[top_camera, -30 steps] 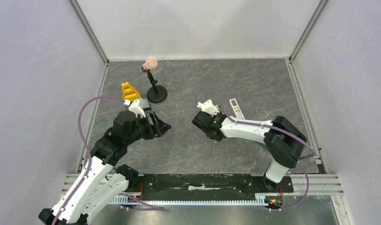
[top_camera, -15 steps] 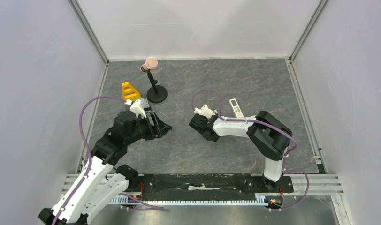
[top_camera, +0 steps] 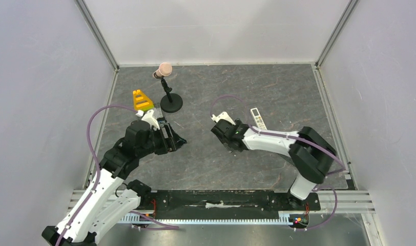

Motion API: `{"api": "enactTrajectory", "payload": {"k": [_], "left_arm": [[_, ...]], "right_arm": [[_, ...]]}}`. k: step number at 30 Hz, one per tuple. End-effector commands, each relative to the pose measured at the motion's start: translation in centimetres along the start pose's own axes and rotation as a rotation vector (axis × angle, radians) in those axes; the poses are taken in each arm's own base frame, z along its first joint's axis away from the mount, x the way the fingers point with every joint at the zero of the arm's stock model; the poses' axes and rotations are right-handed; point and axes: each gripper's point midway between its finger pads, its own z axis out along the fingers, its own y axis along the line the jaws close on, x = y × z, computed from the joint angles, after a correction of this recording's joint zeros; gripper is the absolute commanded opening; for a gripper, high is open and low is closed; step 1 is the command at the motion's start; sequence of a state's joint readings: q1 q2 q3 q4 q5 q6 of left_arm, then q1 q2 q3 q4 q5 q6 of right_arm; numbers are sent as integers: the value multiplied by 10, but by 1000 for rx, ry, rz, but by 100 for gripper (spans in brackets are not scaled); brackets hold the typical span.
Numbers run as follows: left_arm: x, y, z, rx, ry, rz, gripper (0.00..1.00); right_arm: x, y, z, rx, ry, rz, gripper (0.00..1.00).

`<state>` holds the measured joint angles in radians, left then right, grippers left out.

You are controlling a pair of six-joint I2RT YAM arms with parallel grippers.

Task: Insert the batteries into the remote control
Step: Place the remote control at the center of the board, then reset both arms

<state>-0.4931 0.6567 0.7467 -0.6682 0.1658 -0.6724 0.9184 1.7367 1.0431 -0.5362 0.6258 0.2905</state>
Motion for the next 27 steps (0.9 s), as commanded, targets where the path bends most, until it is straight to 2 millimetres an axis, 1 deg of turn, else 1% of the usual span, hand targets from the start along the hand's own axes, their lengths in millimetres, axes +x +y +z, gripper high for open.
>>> {"api": "enactTrajectory", "payload": {"k": [1,3,4,5,6,7,9,12,13,14,15,17,20,22,25,27], "left_arm": [[-21,9,-24,-126,-91,-96,78],[-25,5,-39,-116,-111,-56,78],[-29,1,-47,-104,-124,-29,78],[-31,-2,-55,-91,-141,-17,78],[-37,2,-63,-113,-185,-11,78],[-42,3,-70,-114,-222,8,78],[-48,3,-85,-94,-293,62,79],[-56,9,-111,-96,-424,70,79],[-58,12,-119,-99,-462,68,79],[-59,14,-128,-97,-496,67,79],[-60,18,-134,-108,-525,61,79],[-62,24,-147,-122,-577,42,79],[-63,28,-161,-127,-629,34,79],[-63,31,-168,-139,-647,27,79],[-63,37,-174,-169,-657,15,79],[-63,37,-175,-168,-656,13,79]], "right_arm": [[-21,21,-34,-262,-131,90,75],[-21,21,-50,-335,-172,132,76],[-23,16,-58,-349,-199,169,77],[-26,8,-69,-353,-236,209,78],[-30,-2,-81,-354,-280,256,79],[-30,-13,-89,-338,-311,298,81],[-33,-43,-113,-292,-397,396,87],[-28,-97,-150,-196,-527,558,97],[-24,-116,-164,-172,-576,620,98],[-20,-132,-175,-142,-610,669,98],[-14,-153,-188,-105,-662,737,98],[1,-187,-207,-33,-735,854,98],[24,-225,-229,44,-829,986,98],[35,-243,-241,72,-874,1042,98],[47,-259,-254,90,-919,1093,98],[53,-267,-260,103,-938,1120,98]]}}
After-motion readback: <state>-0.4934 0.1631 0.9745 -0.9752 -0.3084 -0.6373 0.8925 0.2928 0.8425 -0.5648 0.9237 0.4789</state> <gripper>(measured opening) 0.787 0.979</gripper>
